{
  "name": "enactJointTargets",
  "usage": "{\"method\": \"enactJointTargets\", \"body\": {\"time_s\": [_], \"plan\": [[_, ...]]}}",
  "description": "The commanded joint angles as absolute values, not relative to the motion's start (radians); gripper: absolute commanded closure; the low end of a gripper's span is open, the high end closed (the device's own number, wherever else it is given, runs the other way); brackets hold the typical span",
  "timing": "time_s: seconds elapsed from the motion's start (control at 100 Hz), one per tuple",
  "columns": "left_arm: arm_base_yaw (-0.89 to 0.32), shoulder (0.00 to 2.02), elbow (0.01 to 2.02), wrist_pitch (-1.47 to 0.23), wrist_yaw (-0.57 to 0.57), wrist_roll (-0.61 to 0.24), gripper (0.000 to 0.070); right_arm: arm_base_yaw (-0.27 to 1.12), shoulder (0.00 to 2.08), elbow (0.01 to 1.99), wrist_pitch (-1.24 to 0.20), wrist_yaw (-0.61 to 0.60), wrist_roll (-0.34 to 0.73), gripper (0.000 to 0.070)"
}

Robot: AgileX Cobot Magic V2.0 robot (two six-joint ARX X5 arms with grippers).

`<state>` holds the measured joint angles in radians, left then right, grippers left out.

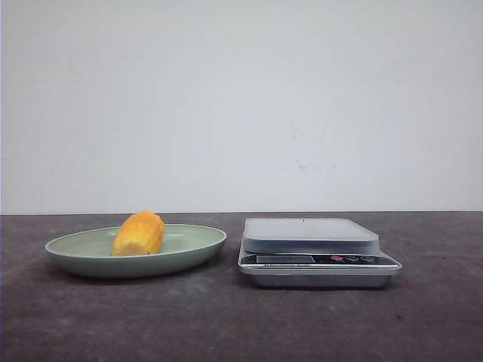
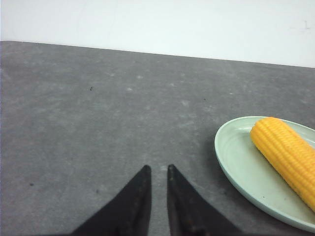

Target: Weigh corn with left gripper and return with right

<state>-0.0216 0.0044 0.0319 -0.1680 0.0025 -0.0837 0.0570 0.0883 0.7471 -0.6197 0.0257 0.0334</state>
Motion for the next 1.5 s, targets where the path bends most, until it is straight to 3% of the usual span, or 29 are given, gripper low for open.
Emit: {"method": "enactJointTargets", "body": {"time_s": [0.0, 0.21, 0.32, 0.59, 0.9, 1.49], "plan": [[-0.02, 0.003, 0.016, -0.157, 0.003, -0.068, 0.0684, 0.027, 0.07, 0.655, -0.442, 0.023, -0.008, 0.0688], [-0.02, 0.003, 0.016, -0.157, 0.003, -0.068, 0.0684, -0.017, 0.004, 0.3, -0.079, 0.025, 0.045, 0.0688], [-0.02, 0.003, 0.016, -0.157, 0.003, -0.068, 0.0684, -0.014, 0.004, 0.162, -0.004, 0.025, 0.077, 0.0688], [-0.02, 0.003, 0.016, -0.157, 0.003, -0.068, 0.0684, 0.005, 0.004, 0.01, 0.005, 0.025, 0.079, 0.0688], [-0.02, 0.003, 0.016, -0.157, 0.003, -0.068, 0.0684, 0.005, 0.004, 0.01, -0.181, 0.022, 0.065, 0.0688], [-0.02, 0.003, 0.016, -0.157, 0.003, -0.068, 0.0684, 0.004, 0.004, 0.01, -0.044, 0.02, 0.067, 0.0688]]}}
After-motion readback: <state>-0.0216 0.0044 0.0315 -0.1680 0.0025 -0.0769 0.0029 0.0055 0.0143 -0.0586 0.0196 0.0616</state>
